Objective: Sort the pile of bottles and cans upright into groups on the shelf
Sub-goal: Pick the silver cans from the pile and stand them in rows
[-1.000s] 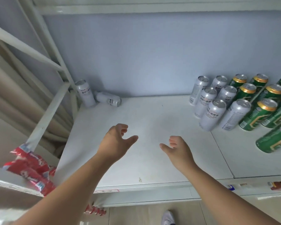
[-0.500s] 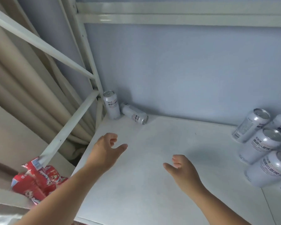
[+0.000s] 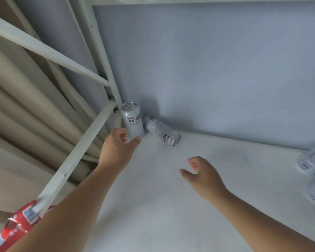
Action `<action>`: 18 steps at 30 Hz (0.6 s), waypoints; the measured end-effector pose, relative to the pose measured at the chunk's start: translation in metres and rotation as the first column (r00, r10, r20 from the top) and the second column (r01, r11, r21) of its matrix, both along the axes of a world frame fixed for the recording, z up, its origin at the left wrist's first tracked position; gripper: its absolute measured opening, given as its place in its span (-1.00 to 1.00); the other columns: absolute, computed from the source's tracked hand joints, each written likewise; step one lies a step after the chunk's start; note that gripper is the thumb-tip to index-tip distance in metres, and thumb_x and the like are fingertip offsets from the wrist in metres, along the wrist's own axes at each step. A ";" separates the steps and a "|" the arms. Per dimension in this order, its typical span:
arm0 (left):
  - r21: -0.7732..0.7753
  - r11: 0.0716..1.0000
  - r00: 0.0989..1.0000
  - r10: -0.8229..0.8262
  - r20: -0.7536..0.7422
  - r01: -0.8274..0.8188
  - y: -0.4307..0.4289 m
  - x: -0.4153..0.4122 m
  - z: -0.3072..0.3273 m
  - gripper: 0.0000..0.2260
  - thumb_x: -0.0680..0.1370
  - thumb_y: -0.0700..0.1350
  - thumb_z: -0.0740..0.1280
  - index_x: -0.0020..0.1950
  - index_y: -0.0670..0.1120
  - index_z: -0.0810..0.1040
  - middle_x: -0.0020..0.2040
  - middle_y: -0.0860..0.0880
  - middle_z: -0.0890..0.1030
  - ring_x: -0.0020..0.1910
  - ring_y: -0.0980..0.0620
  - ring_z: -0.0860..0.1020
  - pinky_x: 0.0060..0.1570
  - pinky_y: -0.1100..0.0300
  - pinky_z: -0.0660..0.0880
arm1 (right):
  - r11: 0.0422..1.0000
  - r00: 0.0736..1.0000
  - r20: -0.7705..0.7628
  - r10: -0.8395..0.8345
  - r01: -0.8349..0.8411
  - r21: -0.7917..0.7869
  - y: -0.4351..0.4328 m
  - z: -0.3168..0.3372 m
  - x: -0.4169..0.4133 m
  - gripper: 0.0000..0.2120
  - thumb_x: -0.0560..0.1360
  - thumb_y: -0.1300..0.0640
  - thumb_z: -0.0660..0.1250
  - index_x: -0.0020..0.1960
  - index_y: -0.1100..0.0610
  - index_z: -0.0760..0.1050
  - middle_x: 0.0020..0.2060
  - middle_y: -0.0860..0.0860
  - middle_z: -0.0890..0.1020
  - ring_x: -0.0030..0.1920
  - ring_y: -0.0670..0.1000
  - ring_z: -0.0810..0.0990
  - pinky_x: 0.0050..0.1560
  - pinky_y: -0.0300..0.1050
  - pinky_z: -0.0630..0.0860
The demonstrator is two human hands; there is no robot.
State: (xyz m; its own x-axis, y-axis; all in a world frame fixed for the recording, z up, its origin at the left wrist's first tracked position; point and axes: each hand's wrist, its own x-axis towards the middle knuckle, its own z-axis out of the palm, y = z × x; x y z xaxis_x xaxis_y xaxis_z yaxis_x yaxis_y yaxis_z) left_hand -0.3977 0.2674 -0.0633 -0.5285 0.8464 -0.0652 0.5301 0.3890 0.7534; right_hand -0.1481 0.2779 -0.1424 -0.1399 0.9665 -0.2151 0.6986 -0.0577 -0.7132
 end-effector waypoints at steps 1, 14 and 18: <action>0.007 1.000 1.000 0.008 0.002 -0.008 0.009 -0.004 -0.001 -0.45 0.51 0.13 0.45 0.42 -0.06 0.45 0.29 0.04 0.55 0.15 0.13 0.48 0.08 0.20 0.35 | 1.000 1.000 0.014 0.014 -0.014 0.016 0.010 0.004 -0.007 -0.57 0.49 -0.10 0.44 0.26 0.08 0.50 0.14 -0.05 0.56 0.20 -0.03 0.55 0.13 -0.12 0.45; -0.034 0.999 0.996 0.028 0.087 -0.025 0.077 -0.043 -0.045 -0.36 0.42 0.07 0.55 0.41 -0.08 0.40 0.32 -0.03 0.48 0.15 0.07 0.46 0.11 0.22 0.33 | 0.974 0.986 0.153 0.059 -0.090 0.206 0.098 0.021 -0.083 -0.68 0.45 -0.07 0.43 -0.25 0.01 0.32 -0.25 -0.03 0.48 -0.16 0.09 0.45 -0.27 -0.08 0.39; -0.102 0.994 0.991 0.038 0.129 -0.025 0.090 -0.045 -0.076 -0.27 0.38 0.08 0.58 0.44 -0.11 0.38 0.35 -0.06 0.47 0.31 -0.04 0.49 0.23 0.13 0.44 | 0.966 0.966 0.244 0.089 -0.143 0.215 0.125 0.022 -0.099 -0.71 0.47 -0.06 0.43 0.08 0.09 0.54 -0.02 0.02 0.55 0.08 0.14 0.50 -0.04 -0.06 0.45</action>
